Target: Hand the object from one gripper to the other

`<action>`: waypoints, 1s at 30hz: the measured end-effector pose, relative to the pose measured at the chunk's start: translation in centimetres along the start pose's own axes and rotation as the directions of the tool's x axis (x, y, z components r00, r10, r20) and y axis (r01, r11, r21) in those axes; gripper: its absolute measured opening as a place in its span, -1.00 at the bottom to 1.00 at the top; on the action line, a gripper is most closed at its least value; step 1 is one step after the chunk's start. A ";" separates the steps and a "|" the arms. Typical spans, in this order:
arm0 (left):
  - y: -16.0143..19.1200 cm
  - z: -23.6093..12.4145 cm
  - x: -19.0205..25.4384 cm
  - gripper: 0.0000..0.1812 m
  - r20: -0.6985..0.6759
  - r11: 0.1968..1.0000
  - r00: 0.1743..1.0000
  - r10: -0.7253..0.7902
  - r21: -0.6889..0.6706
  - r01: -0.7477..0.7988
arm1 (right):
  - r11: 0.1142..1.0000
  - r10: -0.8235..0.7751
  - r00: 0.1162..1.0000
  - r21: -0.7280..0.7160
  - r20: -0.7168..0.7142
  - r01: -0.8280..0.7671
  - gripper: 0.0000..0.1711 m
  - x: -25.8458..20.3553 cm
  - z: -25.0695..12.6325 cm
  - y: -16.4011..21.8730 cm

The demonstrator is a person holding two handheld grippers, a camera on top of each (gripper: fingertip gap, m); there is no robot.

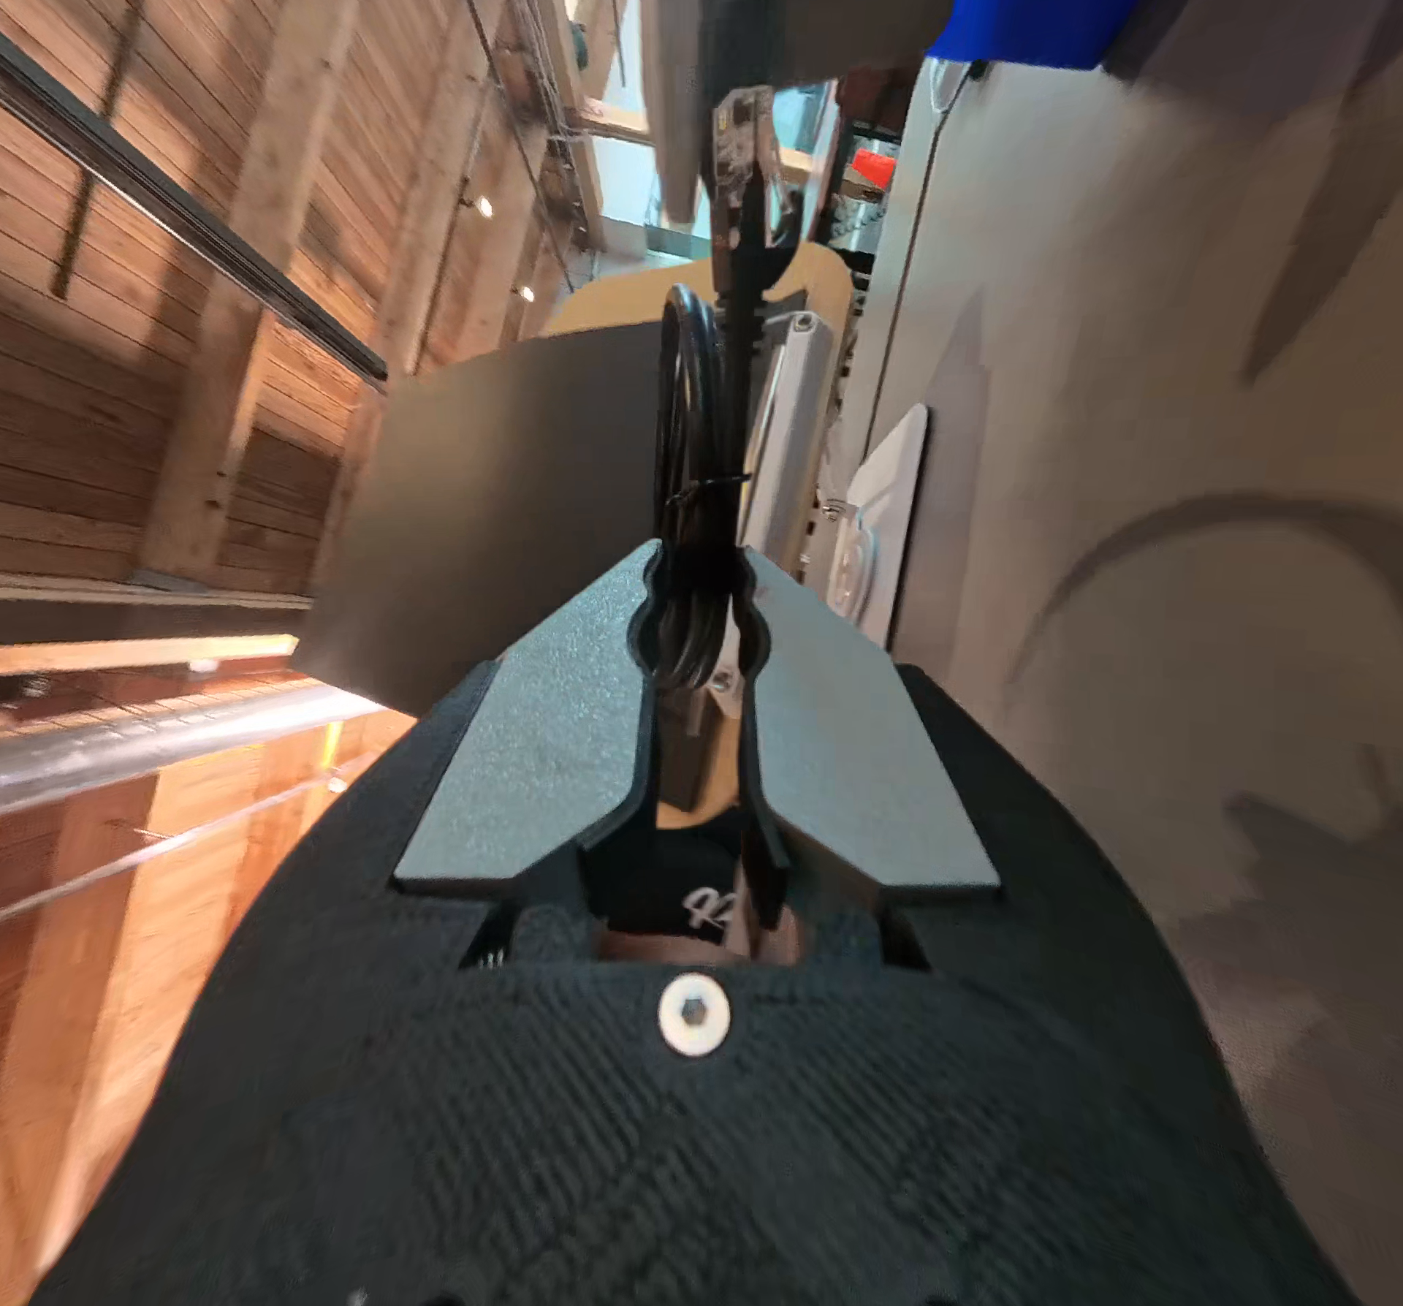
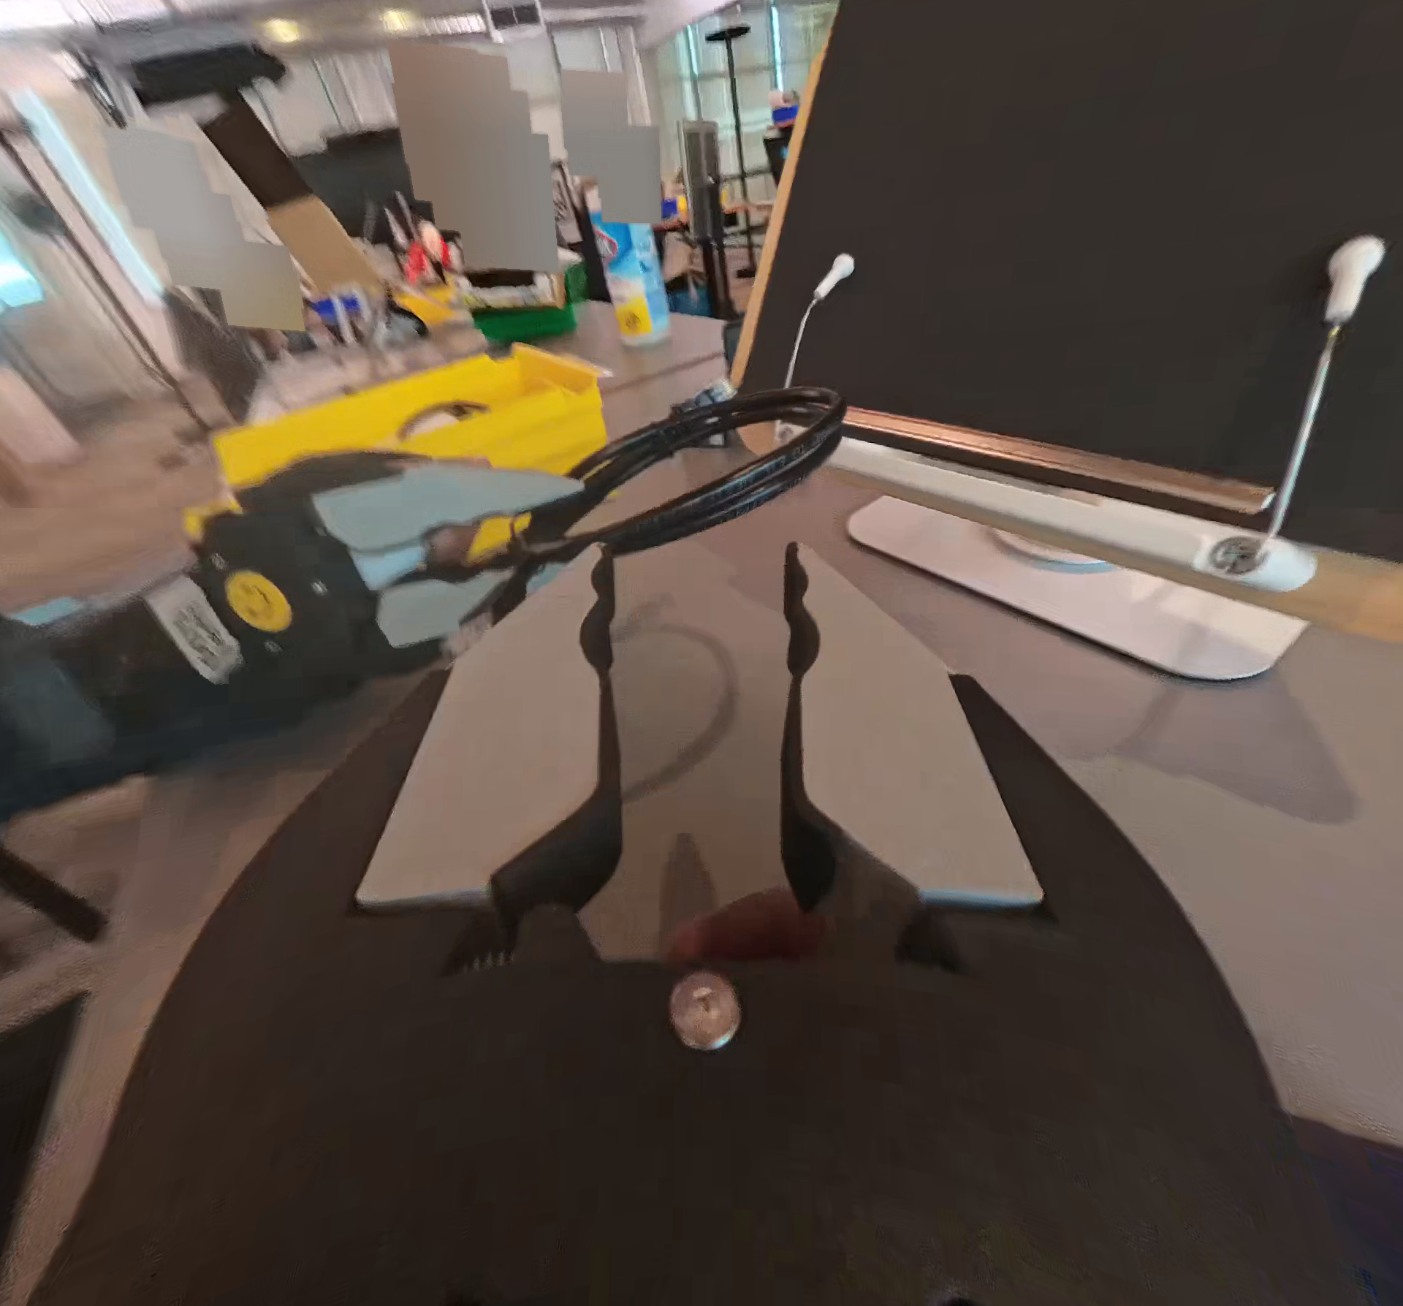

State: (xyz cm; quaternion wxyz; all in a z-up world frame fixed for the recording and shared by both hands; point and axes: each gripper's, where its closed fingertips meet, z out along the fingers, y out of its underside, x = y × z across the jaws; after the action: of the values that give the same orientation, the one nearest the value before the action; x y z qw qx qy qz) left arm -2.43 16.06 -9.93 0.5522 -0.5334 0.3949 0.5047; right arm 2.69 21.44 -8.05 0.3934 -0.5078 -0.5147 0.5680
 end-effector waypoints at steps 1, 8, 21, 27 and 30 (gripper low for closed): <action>-0.5 -0.1 -0.1 -0.84 0.022 0.999 0.999 0.048 0.015 -0.048 | 0.998 0.063 0.998 0.015 0.032 -0.063 -0.49 -0.1 -0.1 -0.2; -2.6 -0.5 1.2 -0.83 -0.002 0.996 0.998 0.064 0.065 -0.064 | 0.962 0.266 0.947 0.014 0.179 -0.272 -0.72 -0.8 0.1 -0.2; -1.9 -1.5 0.3 -0.62 -0.449 0.437 0.372 -0.813 -0.048 0.898 | 0.925 -0.378 0.896 -0.060 -0.234 0.375 -0.91 1.2 -0.6 -1.1; -4.3 -2.2 0.0 -0.66 -0.602 0.058 -0.095 -0.793 -0.230 0.971 | 0.668 -0.732 0.603 -0.159 -0.317 0.727 -0.91 -1.5 0.5 -0.9; -4.0 -1.9 0.2 -0.49 -0.578 -0.061 -0.244 -0.779 -0.318 0.946 | 0.522 -0.833 0.449 -0.191 -0.323 0.831 -0.92 -2.8 0.8 -0.8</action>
State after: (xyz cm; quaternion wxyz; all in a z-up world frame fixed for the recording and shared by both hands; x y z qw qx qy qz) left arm 1.71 14.52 -9.57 0.6321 -0.6994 0.1007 -0.3181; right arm 2.36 18.68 -6.83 0.7096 -0.2901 -0.6125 0.1927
